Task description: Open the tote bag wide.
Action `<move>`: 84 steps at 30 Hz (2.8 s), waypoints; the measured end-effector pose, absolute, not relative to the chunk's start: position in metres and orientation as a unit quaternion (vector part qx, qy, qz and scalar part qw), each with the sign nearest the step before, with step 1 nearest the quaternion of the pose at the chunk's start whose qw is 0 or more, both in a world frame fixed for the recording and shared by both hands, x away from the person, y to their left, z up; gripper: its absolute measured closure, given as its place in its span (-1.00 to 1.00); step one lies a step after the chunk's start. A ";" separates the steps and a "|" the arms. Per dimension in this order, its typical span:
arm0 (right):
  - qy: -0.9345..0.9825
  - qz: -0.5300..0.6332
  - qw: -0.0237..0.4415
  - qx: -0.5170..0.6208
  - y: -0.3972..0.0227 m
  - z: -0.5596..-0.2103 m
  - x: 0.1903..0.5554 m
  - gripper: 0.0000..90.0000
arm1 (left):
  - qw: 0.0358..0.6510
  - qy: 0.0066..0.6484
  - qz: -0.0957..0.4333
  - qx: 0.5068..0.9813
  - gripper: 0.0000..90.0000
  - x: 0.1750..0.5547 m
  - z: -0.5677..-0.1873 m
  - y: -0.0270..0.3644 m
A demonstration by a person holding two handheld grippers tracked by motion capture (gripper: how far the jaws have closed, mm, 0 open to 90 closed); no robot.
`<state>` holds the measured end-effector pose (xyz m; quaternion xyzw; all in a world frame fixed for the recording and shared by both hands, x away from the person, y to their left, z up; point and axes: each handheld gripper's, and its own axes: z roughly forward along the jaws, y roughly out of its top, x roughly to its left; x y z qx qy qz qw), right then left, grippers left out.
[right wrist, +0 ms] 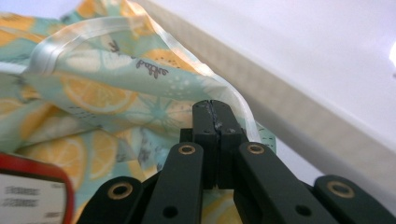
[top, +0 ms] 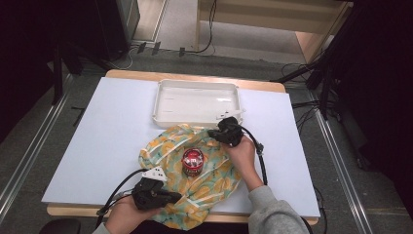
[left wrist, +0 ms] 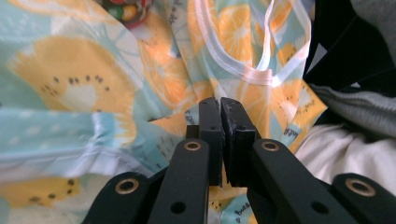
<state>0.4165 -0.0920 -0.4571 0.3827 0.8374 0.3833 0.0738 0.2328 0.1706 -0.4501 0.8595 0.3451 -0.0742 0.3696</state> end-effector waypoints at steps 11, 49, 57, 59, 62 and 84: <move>0.833 0.420 0.077 0.352 -0.097 -0.422 0.396 1.00 | 0.396 0.348 -0.037 0.849 0.94 0.244 -0.420 0.181; 0.851 0.406 0.039 0.332 -0.100 -0.430 0.362 1.00 | 0.360 0.366 -0.055 0.856 0.98 0.289 -0.446 0.154; 0.850 0.409 0.040 0.330 -0.102 -0.429 0.361 1.00 | 0.366 0.340 -0.077 0.863 0.98 0.276 -0.445 0.141; 0.850 0.409 0.040 0.331 -0.102 -0.429 0.361 1.00 | 0.372 0.335 -0.084 0.862 0.98 0.273 -0.444 0.140; 0.849 0.411 0.041 0.330 -0.102 -0.428 0.361 1.00 | 0.377 0.325 -0.094 0.862 0.98 0.266 -0.442 0.136; 0.849 0.408 0.032 0.335 -0.098 -0.433 0.364 1.00 | 0.376 0.292 -0.112 0.872 0.98 0.243 -0.461 0.122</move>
